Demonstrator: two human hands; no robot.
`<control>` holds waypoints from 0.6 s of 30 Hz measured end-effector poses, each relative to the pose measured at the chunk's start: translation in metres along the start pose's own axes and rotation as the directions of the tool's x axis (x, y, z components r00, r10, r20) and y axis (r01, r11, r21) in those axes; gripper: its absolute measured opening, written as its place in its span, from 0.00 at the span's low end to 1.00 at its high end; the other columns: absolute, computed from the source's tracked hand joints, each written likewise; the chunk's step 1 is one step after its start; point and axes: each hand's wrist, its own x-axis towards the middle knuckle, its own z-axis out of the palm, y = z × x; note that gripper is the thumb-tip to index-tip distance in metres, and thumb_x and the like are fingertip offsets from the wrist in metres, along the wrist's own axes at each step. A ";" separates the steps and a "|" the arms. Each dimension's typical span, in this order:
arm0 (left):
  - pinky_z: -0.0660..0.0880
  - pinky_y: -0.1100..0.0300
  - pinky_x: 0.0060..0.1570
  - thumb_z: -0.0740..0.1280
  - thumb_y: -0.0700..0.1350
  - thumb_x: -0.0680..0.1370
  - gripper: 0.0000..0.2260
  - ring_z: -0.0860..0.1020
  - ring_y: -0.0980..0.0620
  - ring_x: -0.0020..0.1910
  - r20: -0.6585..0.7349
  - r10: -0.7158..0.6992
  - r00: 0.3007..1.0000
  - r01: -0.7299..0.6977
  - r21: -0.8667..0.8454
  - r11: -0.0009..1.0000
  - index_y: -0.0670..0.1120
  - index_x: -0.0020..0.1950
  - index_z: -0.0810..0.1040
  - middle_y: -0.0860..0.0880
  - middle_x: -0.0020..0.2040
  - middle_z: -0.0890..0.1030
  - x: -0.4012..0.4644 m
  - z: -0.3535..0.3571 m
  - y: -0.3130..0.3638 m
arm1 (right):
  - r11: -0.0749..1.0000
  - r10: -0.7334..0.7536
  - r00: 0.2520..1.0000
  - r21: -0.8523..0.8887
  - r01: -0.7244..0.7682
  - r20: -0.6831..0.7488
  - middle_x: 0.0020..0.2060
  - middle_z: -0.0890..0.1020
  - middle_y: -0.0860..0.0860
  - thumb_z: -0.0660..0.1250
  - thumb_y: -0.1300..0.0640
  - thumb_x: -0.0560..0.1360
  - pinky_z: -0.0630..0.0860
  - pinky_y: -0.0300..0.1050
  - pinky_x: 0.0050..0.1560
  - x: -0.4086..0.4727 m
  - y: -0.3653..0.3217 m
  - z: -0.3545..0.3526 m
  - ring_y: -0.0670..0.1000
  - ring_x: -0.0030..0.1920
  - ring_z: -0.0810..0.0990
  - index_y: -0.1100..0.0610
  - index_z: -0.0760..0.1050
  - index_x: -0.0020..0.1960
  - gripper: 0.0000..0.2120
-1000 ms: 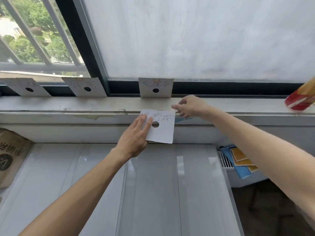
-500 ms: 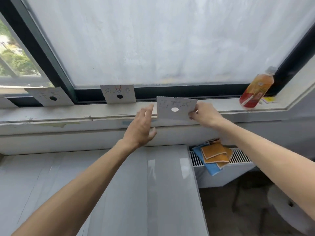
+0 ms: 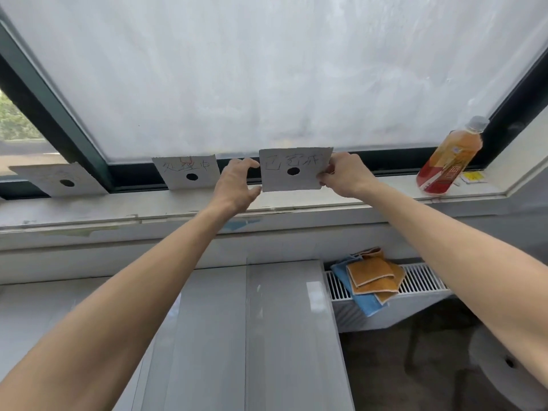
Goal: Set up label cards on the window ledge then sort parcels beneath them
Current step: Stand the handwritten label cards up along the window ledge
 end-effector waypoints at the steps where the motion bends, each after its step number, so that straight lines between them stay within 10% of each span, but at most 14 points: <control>1: 0.65 0.54 0.69 0.72 0.43 0.76 0.22 0.68 0.47 0.69 0.008 0.011 1.000 -0.011 0.009 1.000 0.48 0.69 0.73 0.46 0.68 0.73 0.008 0.004 -0.004 | 1.000 0.013 1.000 -0.002 -0.013 0.000 0.45 0.85 0.52 0.63 0.61 0.77 0.76 0.45 0.47 0.006 0.002 0.002 0.55 0.48 0.82 0.59 0.80 0.49 0.07; 18: 0.72 0.50 0.56 0.71 0.45 0.77 0.05 0.71 0.47 0.60 0.038 0.071 0.997 -0.072 0.033 0.997 0.48 0.50 0.85 0.48 0.56 0.75 0.071 0.035 -0.030 | 1.000 0.008 0.999 0.006 -0.008 0.040 0.44 0.84 0.51 0.65 0.60 0.79 0.74 0.41 0.43 0.080 0.024 0.028 0.50 0.45 0.82 0.59 0.80 0.51 0.05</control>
